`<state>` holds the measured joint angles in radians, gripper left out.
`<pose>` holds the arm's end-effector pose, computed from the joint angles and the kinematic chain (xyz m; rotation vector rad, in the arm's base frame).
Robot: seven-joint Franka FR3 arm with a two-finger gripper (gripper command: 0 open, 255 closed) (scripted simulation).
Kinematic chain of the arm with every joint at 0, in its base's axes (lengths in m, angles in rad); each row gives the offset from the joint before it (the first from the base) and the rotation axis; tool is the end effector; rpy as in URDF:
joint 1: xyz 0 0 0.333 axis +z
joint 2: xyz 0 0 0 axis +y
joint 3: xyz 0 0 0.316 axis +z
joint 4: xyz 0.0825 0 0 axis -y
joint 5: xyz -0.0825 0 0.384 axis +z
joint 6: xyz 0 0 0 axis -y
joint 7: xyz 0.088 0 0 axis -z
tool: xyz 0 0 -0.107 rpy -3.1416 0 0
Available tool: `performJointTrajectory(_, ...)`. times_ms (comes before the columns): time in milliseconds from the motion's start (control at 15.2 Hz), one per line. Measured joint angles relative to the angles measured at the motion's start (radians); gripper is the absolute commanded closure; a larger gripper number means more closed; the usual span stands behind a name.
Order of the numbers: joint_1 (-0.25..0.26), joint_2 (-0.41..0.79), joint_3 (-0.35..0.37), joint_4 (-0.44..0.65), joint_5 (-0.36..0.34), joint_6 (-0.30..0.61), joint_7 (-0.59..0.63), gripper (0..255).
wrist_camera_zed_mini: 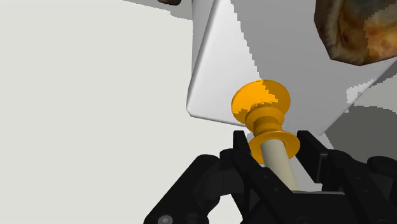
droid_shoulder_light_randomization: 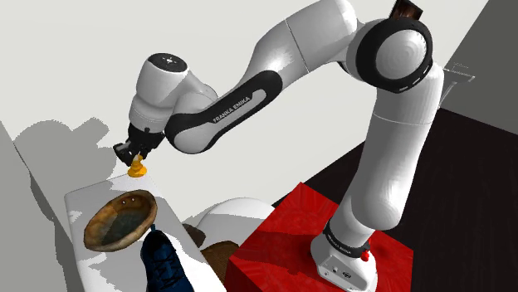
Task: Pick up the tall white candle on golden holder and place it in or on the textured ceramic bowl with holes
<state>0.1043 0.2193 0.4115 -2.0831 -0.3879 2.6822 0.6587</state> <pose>0.5286 0.3034 0.3716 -2.9727 -0.2144 -0.6376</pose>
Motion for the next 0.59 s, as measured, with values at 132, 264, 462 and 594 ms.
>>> performJointTrajectory(132, -0.004, -0.019, 0.01, 0.007, 0.022, -0.024, -0.015, 255)
performJointTrajectory(264, -0.01, -0.033, 0.018, 0.015, 0.043, -0.043, -0.033, 255)
performJointTrajectory(462, -0.016, -0.055, 0.028, 0.03, 0.073, -0.077, -0.057, 255)
performJointTrajectory(594, -0.021, -0.066, 0.032, 0.042, 0.091, -0.097, -0.073, 255)
